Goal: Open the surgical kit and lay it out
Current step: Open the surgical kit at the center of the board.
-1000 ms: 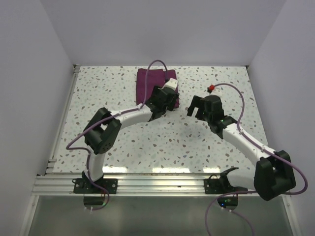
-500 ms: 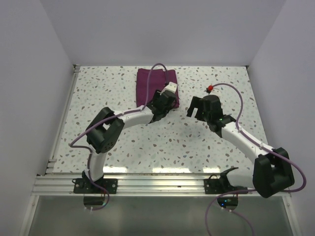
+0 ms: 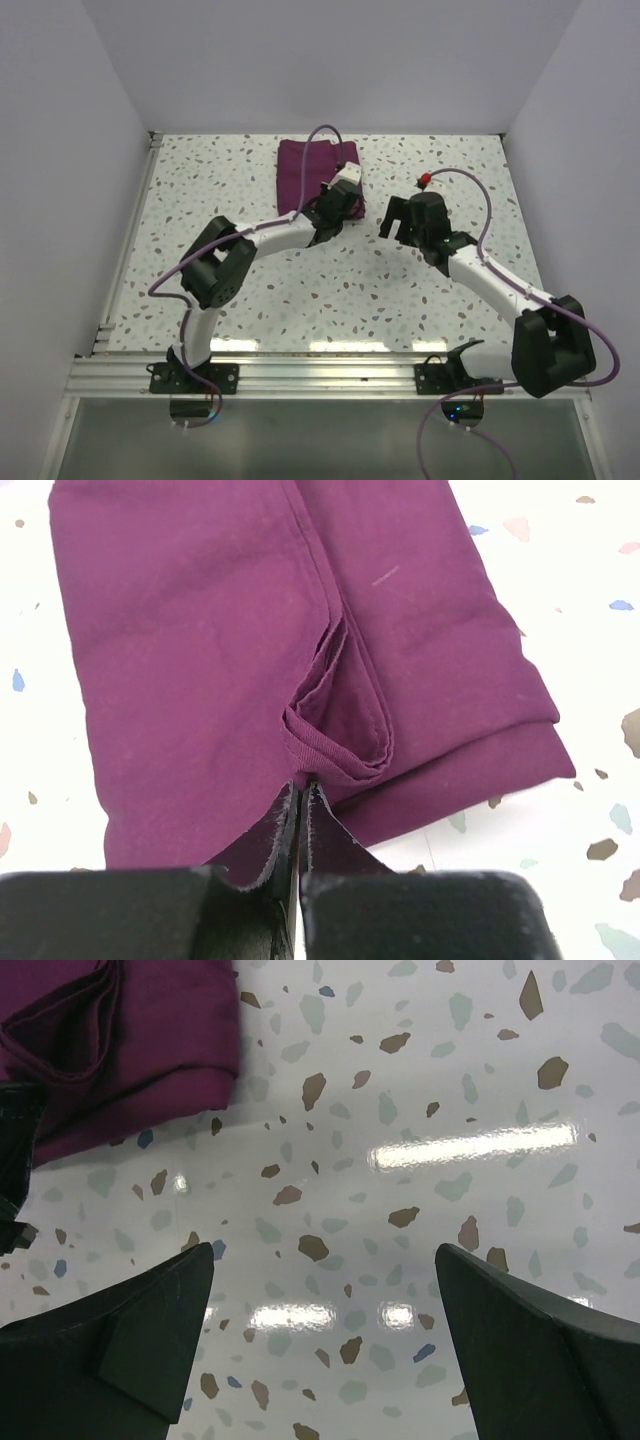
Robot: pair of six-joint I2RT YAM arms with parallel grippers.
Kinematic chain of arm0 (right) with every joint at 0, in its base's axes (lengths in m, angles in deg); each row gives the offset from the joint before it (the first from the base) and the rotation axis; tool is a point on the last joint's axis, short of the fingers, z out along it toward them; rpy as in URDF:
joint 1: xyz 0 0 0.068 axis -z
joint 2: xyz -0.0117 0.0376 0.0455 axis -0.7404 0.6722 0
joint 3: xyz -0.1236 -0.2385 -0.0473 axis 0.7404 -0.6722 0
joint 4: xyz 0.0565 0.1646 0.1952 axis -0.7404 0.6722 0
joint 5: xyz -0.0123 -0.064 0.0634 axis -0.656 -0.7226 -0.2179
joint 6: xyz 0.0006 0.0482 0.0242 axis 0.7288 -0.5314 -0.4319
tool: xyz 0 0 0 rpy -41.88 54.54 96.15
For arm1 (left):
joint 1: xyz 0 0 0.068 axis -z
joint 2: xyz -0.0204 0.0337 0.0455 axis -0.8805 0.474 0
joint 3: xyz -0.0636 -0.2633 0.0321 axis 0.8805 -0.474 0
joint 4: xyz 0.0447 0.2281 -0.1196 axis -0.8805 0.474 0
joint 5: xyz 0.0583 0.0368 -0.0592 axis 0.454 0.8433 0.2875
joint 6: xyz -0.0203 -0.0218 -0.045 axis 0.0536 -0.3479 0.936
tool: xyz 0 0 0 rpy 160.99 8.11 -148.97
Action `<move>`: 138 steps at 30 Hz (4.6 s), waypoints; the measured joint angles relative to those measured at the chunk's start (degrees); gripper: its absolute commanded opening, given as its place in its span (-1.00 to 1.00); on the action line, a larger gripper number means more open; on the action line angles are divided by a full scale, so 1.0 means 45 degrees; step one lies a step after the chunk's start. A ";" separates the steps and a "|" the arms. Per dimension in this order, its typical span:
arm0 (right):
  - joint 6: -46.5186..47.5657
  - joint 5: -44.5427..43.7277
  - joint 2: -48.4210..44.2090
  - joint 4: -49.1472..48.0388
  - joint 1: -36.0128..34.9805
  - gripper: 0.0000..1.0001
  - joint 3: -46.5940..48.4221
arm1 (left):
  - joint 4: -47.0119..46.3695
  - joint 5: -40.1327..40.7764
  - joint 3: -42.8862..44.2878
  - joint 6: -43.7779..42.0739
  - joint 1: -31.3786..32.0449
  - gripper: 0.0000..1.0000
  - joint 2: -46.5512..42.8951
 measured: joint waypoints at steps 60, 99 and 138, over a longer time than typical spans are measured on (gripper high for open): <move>0.2380 -0.2783 1.2837 0.5430 -0.4294 -1.00 1.4134 | 0.0024 -0.1336 -0.8038 0.7295 -0.6727 0.99 -0.5974; -0.0612 -0.4639 1.1647 0.6698 0.1724 0.97 1.1973 | -0.0287 -0.2030 -0.7271 0.6620 -0.6824 0.97 -0.4260; 0.0695 -0.1821 1.4615 0.6300 0.2361 0.79 1.8049 | 0.0209 -0.4197 -0.4085 0.7053 -0.9180 0.18 -0.1899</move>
